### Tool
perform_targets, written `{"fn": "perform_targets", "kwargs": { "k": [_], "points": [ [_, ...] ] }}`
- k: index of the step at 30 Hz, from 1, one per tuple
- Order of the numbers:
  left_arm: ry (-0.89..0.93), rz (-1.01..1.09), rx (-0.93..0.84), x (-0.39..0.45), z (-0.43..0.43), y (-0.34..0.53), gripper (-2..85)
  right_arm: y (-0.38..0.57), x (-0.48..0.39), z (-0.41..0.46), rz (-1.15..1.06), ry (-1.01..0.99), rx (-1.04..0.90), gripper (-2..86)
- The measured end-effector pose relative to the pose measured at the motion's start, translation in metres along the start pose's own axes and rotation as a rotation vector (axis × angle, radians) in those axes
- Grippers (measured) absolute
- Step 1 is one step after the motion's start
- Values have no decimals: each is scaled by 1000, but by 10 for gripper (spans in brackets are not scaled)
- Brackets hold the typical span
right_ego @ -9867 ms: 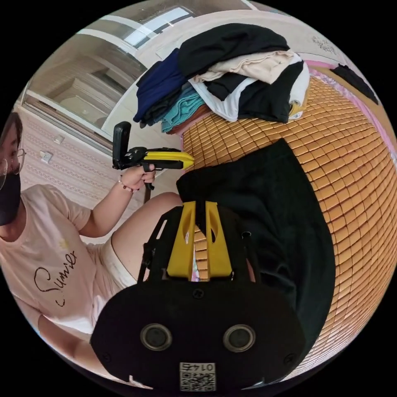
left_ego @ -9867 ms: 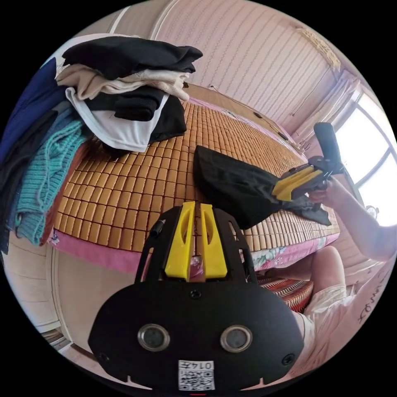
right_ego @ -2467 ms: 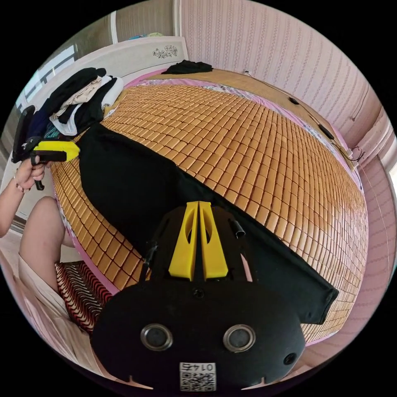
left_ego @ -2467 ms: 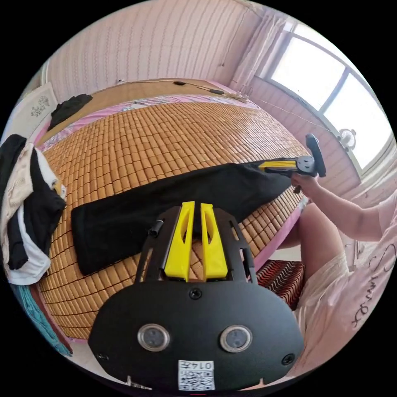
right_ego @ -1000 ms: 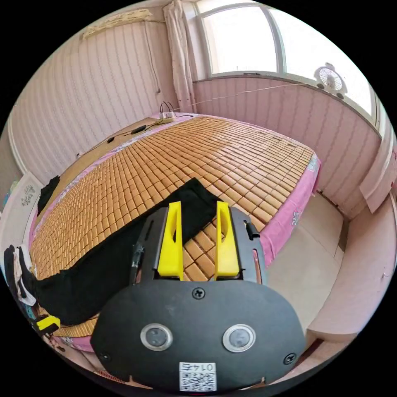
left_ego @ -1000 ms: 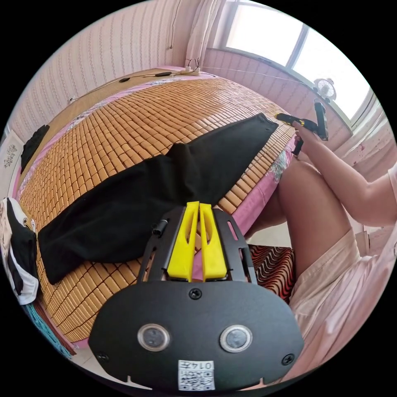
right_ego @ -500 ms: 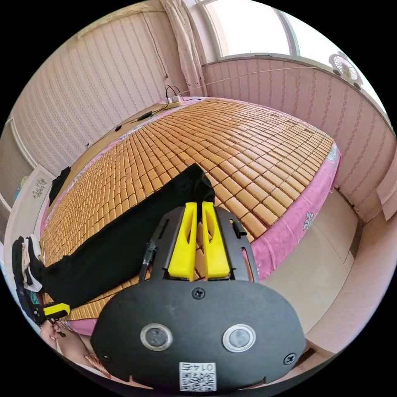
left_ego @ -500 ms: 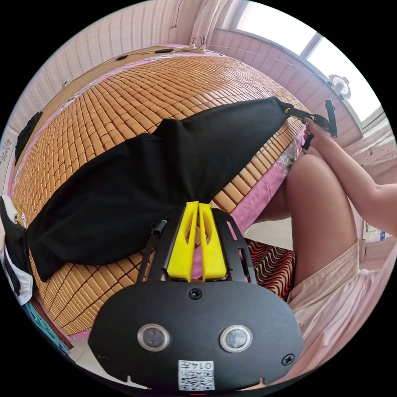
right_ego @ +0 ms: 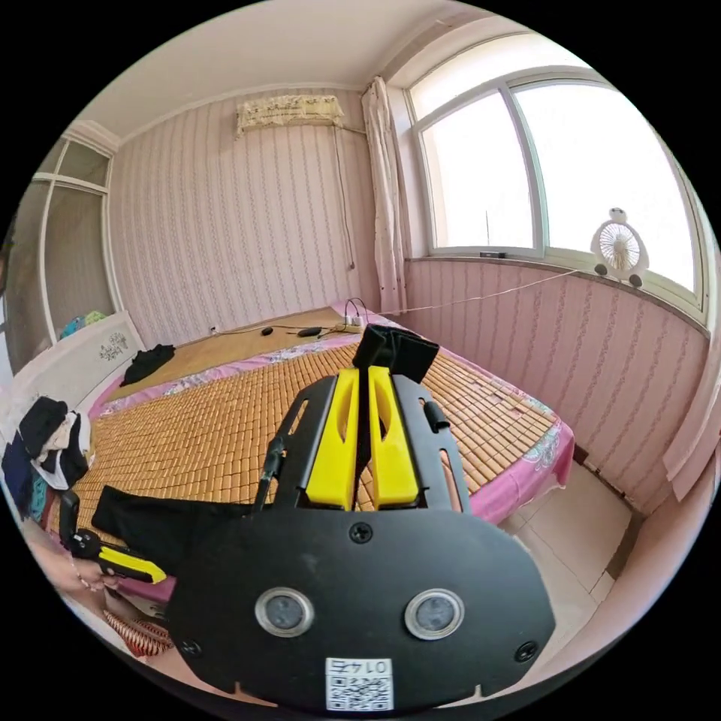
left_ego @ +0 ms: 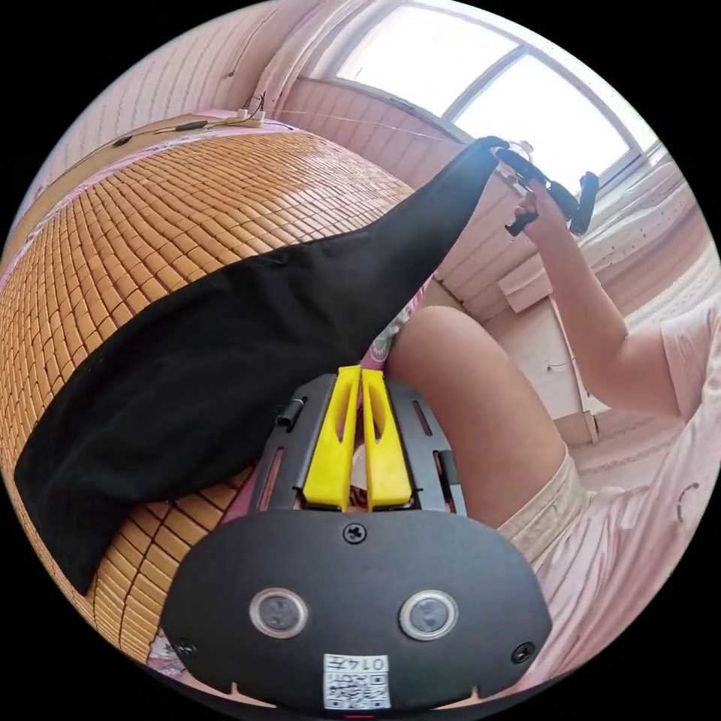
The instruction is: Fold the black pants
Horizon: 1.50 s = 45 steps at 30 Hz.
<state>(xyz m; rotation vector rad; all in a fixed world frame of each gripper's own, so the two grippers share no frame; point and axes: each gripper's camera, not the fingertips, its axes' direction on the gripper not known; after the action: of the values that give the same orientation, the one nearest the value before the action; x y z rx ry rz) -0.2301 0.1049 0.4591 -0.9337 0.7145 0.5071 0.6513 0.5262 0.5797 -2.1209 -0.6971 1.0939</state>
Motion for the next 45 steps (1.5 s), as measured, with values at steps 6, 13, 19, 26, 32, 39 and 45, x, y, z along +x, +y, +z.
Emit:
{"fn": "perform_targets", "kwargs": {
  "k": [6,13,19,26,32,39,45],
  "points": [
    [-43,-129,126,-30,-75,53,-10,-4,-185,0,-205,-577,-7,21],
    [-310,-470,217,-77,-165,161,-10,128,-469,44,-608,-822,-452,58],
    [-366,-626,296,-103,-192,217,-9,161,-517,13,-826,-667,-404,52],
    [-319,-620,329,-142,-178,198,31,157,-578,15,-900,-707,-531,85],
    [-233,-691,385,-160,-165,200,83,156,-636,23,-983,-642,-581,118],
    [-232,-679,458,-157,-168,201,99,159,-667,32,-1005,-584,-636,99],
    [-287,-654,340,-164,-143,186,55,157,-685,27,-988,-535,-636,93]
  ]
}}
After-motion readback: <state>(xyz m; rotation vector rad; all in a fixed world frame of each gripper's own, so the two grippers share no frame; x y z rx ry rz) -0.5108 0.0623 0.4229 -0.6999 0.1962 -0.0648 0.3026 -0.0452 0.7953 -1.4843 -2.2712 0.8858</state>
